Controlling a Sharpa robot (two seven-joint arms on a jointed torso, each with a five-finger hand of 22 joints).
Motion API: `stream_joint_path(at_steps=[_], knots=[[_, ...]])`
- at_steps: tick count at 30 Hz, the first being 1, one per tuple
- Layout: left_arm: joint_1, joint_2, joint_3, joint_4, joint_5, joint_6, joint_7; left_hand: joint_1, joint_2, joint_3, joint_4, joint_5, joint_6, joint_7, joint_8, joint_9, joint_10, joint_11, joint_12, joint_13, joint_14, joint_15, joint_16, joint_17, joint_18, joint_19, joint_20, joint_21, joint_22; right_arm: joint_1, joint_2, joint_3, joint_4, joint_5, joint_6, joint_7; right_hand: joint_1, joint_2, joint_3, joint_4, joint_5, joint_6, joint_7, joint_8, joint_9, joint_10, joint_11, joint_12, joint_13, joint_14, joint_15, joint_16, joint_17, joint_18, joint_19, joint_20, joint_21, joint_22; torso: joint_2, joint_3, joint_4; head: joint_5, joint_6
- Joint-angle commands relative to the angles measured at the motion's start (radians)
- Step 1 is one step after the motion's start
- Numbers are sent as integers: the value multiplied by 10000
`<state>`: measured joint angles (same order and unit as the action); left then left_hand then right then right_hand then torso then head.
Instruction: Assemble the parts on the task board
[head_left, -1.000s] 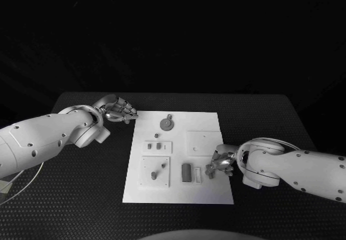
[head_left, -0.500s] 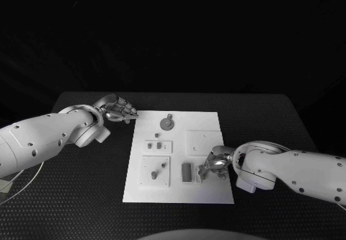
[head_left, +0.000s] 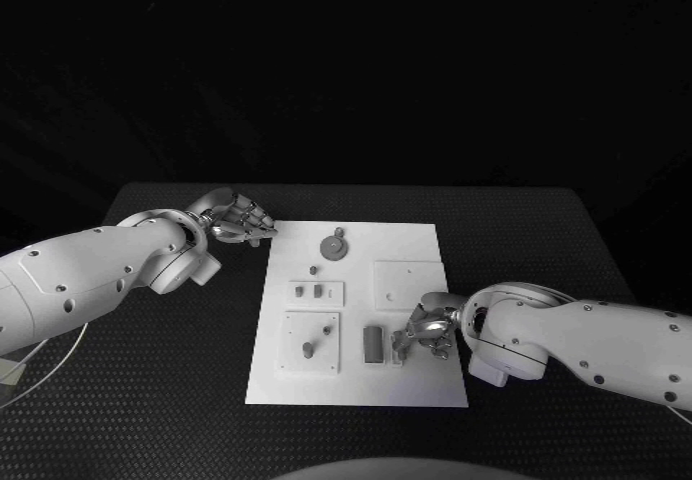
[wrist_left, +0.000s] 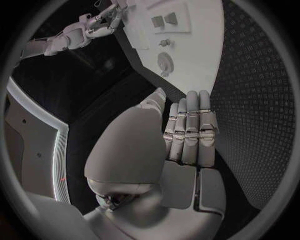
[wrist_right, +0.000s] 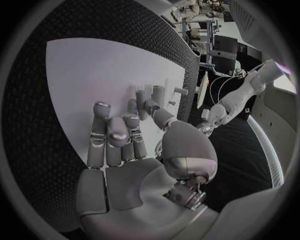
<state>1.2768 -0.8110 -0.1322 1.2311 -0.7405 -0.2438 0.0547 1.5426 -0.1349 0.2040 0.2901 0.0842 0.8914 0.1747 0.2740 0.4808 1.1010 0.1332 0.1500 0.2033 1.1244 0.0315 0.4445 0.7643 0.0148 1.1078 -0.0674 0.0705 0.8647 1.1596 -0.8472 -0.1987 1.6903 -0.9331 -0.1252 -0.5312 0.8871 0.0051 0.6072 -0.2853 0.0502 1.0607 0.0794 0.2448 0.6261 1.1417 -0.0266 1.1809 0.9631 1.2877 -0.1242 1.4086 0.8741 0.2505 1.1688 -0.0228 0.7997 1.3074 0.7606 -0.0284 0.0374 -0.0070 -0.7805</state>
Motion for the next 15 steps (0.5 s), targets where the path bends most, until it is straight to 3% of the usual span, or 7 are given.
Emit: stream_joint_path(at_steps=[1, 15], knots=[[9, 6, 5, 34, -47, 126, 25, -102, -19, 65, -10, 36, -44, -27, -20, 17, -73, -6, 41, -17, 68, -15, -36, 13, 120, 47, -15, 36, 15, -16, -13, -5, 9, 44, 139, 37, -127, 16, 13, 26, 30, 32, 32, -5, 3, 71, -18, 28, -12, 3, -71, 28, -13, 113, 67, 19, 20, 170, -5, -4, -3, 6, -4], [9, -3, 4, 36, -55, 146, 13, -106, -20, 65, -9, 35, -44, -27, -20, 18, -74, -6, 44, -19, 71, -15, -47, 24, 120, 46, -15, 36, 17, -31, -13, -5, 76, 41, 280, 30, -170, 2, 20, 30, 30, 29, 33, -11, -5, 69, -17, 24, -13, 3, -71, 25, -15, 113, 69, 17, 15, 169, -1, -1, 1, 20, -21]])
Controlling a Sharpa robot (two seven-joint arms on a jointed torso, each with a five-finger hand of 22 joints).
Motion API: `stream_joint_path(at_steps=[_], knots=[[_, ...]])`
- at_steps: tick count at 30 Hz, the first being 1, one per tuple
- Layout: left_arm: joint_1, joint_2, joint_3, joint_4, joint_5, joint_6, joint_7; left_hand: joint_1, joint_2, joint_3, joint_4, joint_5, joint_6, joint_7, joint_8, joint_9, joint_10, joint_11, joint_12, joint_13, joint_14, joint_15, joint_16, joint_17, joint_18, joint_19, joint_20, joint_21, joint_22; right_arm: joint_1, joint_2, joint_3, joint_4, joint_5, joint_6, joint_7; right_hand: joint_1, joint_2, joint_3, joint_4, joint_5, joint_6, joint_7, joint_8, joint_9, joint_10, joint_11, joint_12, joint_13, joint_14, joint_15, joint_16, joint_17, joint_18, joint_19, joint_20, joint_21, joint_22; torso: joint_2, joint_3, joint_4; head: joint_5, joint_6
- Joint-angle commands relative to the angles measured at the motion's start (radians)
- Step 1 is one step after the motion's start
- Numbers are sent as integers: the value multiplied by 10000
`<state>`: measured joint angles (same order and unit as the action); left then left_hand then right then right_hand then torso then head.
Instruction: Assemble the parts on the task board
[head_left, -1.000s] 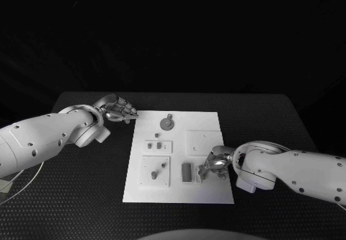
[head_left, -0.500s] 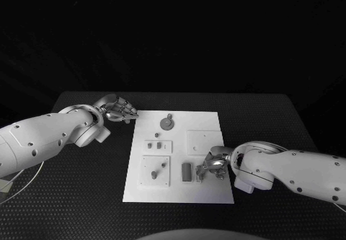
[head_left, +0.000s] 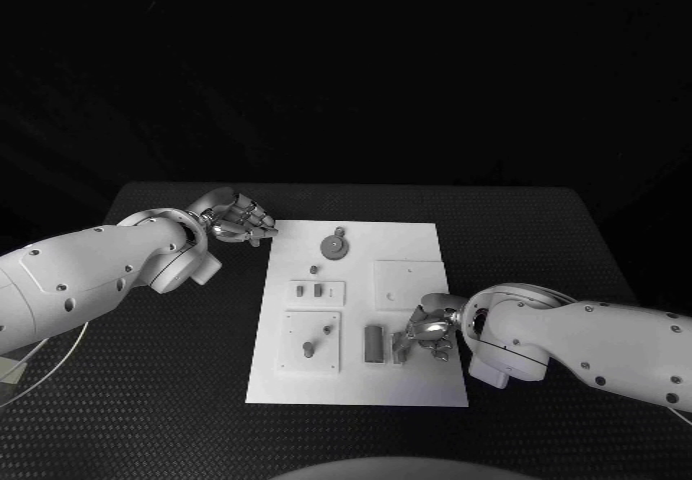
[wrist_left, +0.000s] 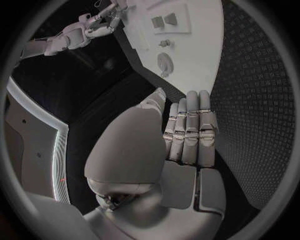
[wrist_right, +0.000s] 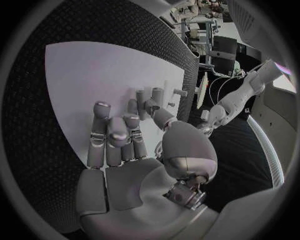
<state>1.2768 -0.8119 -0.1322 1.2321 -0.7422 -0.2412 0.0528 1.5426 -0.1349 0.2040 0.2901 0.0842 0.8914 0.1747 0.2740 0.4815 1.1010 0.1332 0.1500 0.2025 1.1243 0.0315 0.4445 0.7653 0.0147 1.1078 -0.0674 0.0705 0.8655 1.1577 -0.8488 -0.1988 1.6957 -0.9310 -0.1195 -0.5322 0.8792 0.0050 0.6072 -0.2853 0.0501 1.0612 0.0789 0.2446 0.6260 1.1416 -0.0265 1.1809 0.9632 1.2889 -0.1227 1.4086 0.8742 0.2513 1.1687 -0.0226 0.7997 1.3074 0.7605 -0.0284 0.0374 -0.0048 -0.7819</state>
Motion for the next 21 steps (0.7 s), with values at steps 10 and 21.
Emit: stream_joint_path(at_steps=[10, 21], knots=[[9, 11, 4, 21, -51, 126, 30, -107, -19, 67, -9, 35, -44, -27, -20, 12, -75, -6, 45, -12, 73, -15, -54, 23, 121, 46, -16, 36, 11, -17, 22, -4, -13, -14, 206, 44, -122, -16, 23, 31, 30, 22, 39, -14, -11, 68, -18, 21, -14, -9, -87, 23, -17, 105, 72, 13, 12, 168, -4, -3, 1, 0, -5], [9, 11, 4, 17, -52, 116, 22, -109, -20, 67, -9, 34, -44, -27, -20, 12, -76, -6, 46, -14, 76, -15, -61, 31, 120, 46, -16, 36, 12, -36, 86, -4, -118, -28, 205, 78, -483, -470, 26, 283, 33, -29, 55, -59, -58, 26, 2, -12, -24, -14, -79, -9, -34, 105, 103, 15, -30, 149, 3, -5, 6, 7, -17]])
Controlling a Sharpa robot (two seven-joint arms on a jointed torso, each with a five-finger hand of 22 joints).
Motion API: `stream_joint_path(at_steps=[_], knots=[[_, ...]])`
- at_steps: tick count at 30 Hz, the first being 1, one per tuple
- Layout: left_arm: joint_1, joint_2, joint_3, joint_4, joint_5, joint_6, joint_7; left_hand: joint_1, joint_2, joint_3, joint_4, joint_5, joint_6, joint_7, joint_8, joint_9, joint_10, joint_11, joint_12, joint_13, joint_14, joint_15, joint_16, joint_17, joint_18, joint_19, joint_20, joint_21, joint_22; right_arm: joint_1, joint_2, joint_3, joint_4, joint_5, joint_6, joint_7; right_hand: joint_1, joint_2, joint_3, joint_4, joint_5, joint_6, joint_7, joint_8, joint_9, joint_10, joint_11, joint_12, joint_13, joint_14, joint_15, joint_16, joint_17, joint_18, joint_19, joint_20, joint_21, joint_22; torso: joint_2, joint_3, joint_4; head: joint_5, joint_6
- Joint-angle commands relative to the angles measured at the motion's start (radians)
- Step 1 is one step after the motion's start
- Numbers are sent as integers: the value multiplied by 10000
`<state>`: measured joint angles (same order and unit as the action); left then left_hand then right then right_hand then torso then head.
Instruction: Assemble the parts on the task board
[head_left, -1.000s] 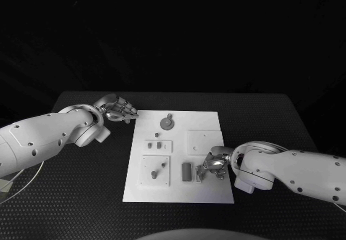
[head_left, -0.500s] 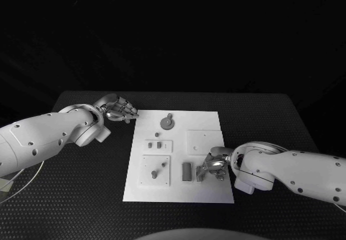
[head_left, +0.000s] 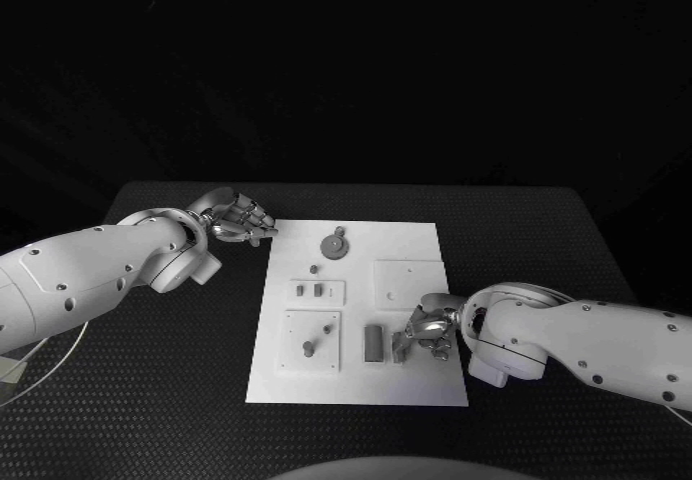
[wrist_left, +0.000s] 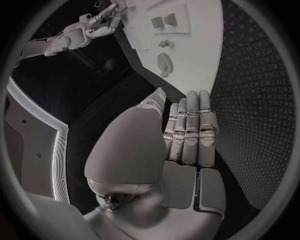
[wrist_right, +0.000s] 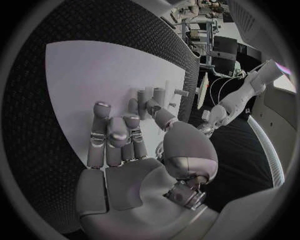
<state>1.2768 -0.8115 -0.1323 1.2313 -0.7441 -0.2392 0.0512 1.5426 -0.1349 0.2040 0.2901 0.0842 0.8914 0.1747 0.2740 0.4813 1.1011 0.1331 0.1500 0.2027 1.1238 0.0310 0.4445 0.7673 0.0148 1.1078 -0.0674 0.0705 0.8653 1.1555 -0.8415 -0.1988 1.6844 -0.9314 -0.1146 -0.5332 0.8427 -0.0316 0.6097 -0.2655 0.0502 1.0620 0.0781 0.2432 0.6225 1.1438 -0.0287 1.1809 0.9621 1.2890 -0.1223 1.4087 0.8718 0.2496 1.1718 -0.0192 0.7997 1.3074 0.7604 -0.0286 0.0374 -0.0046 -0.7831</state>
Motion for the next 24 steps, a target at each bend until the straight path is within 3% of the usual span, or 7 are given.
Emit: stream_joint_path(at_steps=[1, 4, 8, 24], knots=[[9, 5, 5, 23, -33, 93, 35, -109, -21, 67, -9, 34, -44, -27, -20, 13, -77, -5, 47, -15, 81, -10, -61, 10, 120, 45, -16, 36, 14, -14, 15, -4, -7, -24, 185, 123, -180, -191, 4, 152, 32, -42, 66, -49, -27, 1, 26, -14, -14, -14, -82, -13, -11, 122, 76, -20, -37, 145, 4, -3, 6, 5, -5], [9, 0, 5, 21, -35, 100, 29, -111, -24, 66, -9, 34, -45, -27, -21, 13, -79, -5, 46, -16, 80, -9, -66, 13, 119, 44, -15, 35, 14, -17, 27, -4, -8, -3, 302, 199, -394, -520, 83, 445, 30, -83, 75, -75, -51, -18, 31, -21, -16, -12, -80, -30, -17, 122, 93, -41, -73, 139, 1, 0, 3, 6, -12], [9, 11, 5, 25, -56, 120, 13, -111, -28, 64, -10, 33, -47, -26, -22, 13, -80, -4, 46, -17, 79, -9, -70, 16, 119, 42, -15, 34, 15, -18, 28, -4, -4, -2, 459, 212, -482, -758, 155, 604, 28, -122, 88, -93, -66, -52, 43, -31, -16, -24, -70, -48, -22, 122, 89, -51, -101, 142, -1, -1, -2, 8, -14], [9, 2, 5, 17, -57, 120, 3, -101, -37, 63, -14, 32, -55, -24, -26, 12, -80, -5, 50, -20, 88, -10, -82, 35, 120, 45, -17, 36, 18, -23, -9, -4, -25, -258, 486, 251, -515, -953, 268, 795, 29, -162, 106, -103, -75, -107, 58, -26, -4, -51, -54, -65, -21, 122, 71, -50, -130, 158, -1, 0, 1, 4, -30]])
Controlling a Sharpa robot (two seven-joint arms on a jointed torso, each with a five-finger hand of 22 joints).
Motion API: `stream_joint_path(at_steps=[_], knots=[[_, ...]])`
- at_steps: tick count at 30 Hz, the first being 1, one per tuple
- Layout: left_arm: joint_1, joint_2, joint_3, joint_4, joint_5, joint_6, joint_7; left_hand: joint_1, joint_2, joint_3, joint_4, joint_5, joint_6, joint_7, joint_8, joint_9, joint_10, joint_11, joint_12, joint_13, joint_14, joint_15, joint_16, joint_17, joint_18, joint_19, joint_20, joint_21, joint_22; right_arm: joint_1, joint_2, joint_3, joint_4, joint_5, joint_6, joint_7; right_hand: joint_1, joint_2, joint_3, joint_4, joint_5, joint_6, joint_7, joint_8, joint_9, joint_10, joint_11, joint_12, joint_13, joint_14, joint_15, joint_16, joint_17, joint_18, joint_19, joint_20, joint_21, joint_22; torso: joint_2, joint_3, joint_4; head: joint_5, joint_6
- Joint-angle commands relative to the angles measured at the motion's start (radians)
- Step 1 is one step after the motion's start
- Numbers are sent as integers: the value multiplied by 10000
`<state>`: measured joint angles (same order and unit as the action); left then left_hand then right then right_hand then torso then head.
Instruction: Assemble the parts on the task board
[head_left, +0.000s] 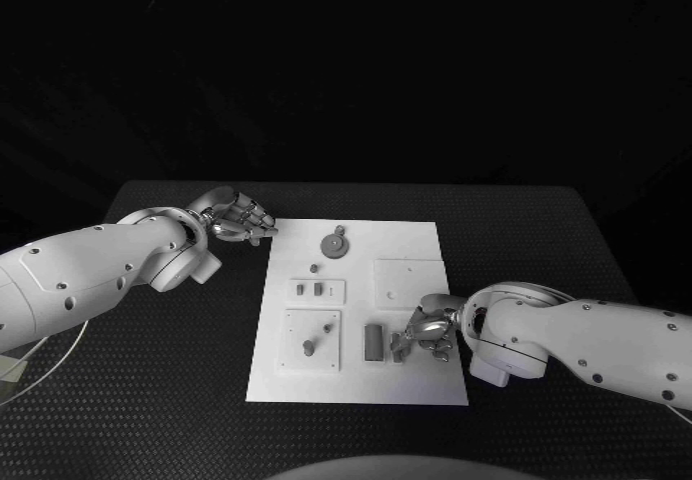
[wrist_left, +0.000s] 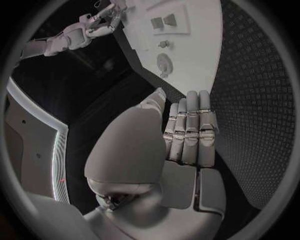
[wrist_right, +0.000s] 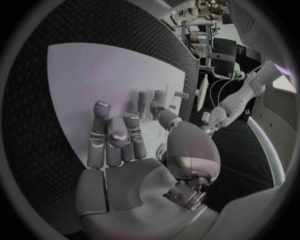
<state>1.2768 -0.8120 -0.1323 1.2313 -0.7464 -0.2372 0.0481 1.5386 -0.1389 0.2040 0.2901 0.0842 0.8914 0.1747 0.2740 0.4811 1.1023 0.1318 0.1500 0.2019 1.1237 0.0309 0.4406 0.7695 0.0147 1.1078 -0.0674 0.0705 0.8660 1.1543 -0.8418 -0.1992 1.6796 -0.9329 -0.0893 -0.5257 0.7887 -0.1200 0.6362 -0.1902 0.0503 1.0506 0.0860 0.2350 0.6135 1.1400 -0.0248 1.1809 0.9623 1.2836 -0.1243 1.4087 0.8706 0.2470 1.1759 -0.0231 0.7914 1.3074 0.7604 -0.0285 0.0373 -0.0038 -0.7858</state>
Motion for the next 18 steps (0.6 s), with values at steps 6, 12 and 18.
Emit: stream_joint_path(at_steps=[6, 12, 18], knots=[[9, 10, 5, 17, -35, 109, 38, -62, 2, 62, -13, 32, -56, -24, -26, 15, -93, 8, 51, -13, 90, -9, -46, 18, 121, 45, -17, 36, 12, -12, -14, -1, 73, -449, 630, 181, 283, -71, 51, -167, 27, -27, 19, 10, 31, -70, 12, 3, 10, 9, -38, -50, 1, 148, 35, -28, -30, 185, -2, 1, 5, -2, -10], [9, 5, 5, 18, -36, 115, 38, -59, 4, 63, -14, 32, -55, -24, -25, 16, -92, 7, 53, -13, 92, -10, -50, 23, 121, 45, -17, 36, 13, -17, -28, -1, 51, -512, 990, 120, 561, -18, 37, -485, 27, -5, 13, 45, 51, -61, 6, 24, 16, 16, -40, -40, 7, 148, 39, -25, -13, 196, 0, 1, -3, 6, -13], [9, 9, 5, 17, -37, 138, 33, -59, 6, 63, -13, 32, -53, -24, -24, 17, -90, 7, 55, -13, 95, -10, -53, 29, 121, 46, -18, 37, 14, -52, 16, -2, -27, -683, 953, 100, 735, 98, 35, -668, 28, 19, 6, 72, 64, -49, 1, 34, 14, 24, -41, -33, 9, 148, 44, -18, -5, 195, -1, -1, 1, 4, -18]])
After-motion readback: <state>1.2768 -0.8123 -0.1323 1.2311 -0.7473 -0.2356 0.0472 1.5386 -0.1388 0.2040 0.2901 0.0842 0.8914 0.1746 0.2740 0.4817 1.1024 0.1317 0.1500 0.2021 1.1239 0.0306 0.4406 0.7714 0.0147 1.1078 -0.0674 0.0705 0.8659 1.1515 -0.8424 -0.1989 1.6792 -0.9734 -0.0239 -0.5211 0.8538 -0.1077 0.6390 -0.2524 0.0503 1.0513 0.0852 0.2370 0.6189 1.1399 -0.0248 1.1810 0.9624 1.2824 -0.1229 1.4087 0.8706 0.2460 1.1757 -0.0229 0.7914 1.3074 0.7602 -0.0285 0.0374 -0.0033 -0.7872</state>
